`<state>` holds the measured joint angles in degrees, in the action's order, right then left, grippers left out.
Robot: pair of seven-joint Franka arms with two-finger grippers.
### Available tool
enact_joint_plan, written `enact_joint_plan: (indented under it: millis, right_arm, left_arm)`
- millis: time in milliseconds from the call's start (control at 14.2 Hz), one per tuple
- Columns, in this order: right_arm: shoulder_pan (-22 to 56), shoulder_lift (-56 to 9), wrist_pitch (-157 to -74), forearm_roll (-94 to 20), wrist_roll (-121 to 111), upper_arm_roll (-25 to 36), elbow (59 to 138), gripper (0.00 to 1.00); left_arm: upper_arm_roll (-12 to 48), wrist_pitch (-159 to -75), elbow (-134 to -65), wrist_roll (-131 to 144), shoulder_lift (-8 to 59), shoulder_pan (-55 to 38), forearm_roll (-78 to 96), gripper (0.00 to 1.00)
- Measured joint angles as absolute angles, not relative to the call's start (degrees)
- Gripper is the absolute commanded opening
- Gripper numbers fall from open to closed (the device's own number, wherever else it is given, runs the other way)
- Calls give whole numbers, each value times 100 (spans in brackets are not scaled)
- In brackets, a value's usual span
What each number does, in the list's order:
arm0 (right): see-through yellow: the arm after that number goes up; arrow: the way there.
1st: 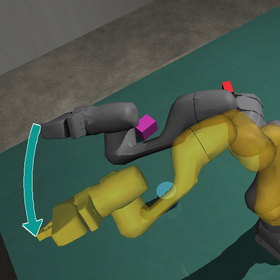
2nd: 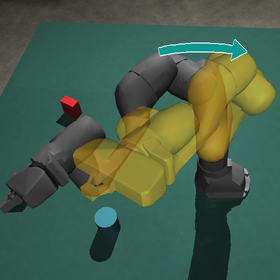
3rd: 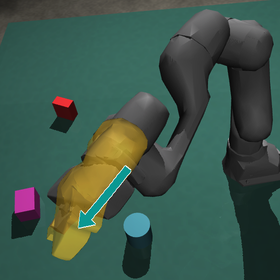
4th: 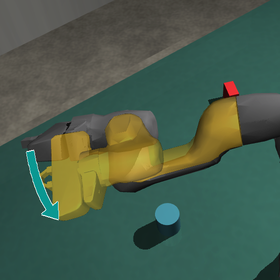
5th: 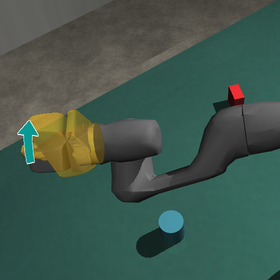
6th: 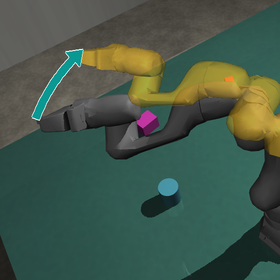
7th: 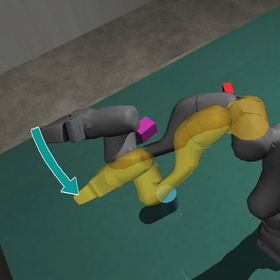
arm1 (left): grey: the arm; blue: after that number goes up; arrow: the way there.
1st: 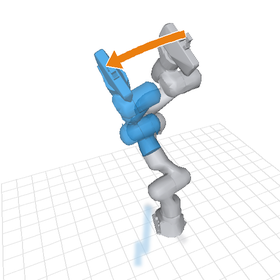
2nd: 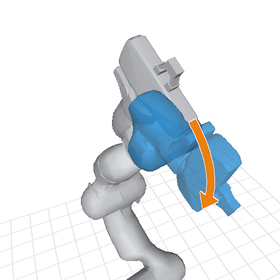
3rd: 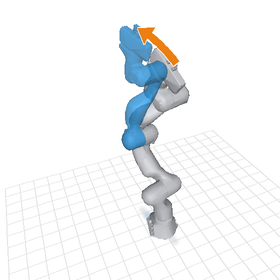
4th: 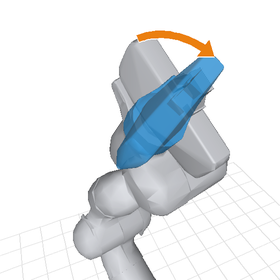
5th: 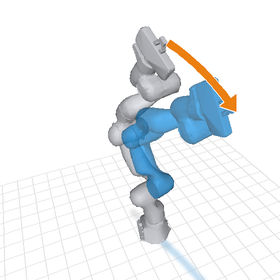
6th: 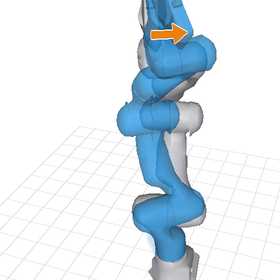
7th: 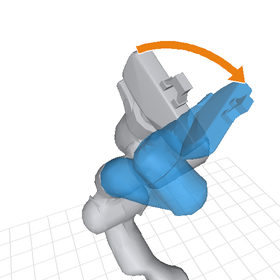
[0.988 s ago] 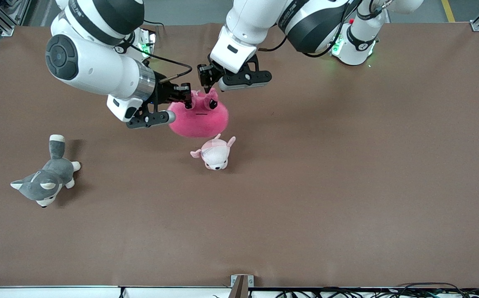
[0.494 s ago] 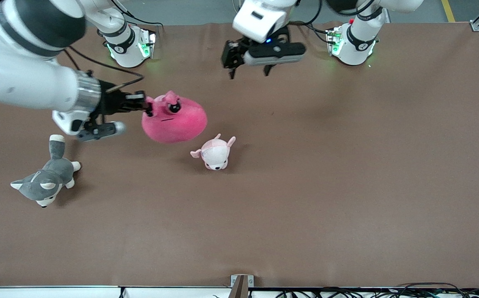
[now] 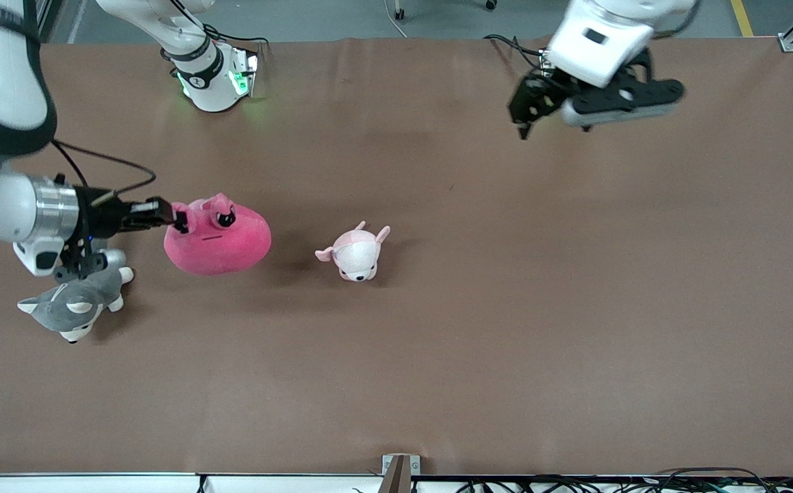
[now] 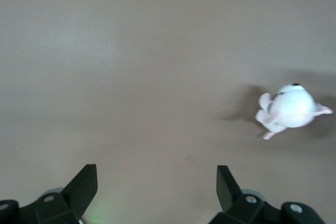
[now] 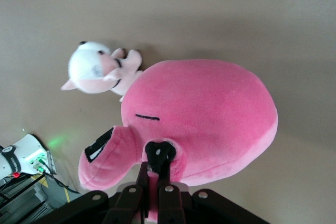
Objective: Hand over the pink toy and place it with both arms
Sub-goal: 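Carry the plush toward the grey cat while the left gripper withdraws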
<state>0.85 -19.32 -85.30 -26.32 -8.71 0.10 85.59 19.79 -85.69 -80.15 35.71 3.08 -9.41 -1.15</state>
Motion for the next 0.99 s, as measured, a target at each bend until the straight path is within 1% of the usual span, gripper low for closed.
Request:
enact_joint_plan:
  millis: [282, 564, 776, 988]
  right_arm:
    - [7, -2633, -8842, -2632, -1265, 4, 8385, 0]
    - [-85, -2921, -8860, -2639, -1386, 3, 8236, 0]
    - [-100, -2974, -8867, -2639, -1384, 1, 8234, 1]
    - [-158, -3081, -9026, -2639, -1334, 2, 8233, 1]
  left_arm:
    - [1985, -8523, -8358, 2115, 115, 78, -98, 100]
    - [1984, -8523, -8601, 1101, -112, 987, 91, 100]
    - [1985, -8512, -8688, 664, -173, 1336, 109, 100]
    - [2009, -8512, -8747, 587, -179, 1356, 115, 100]
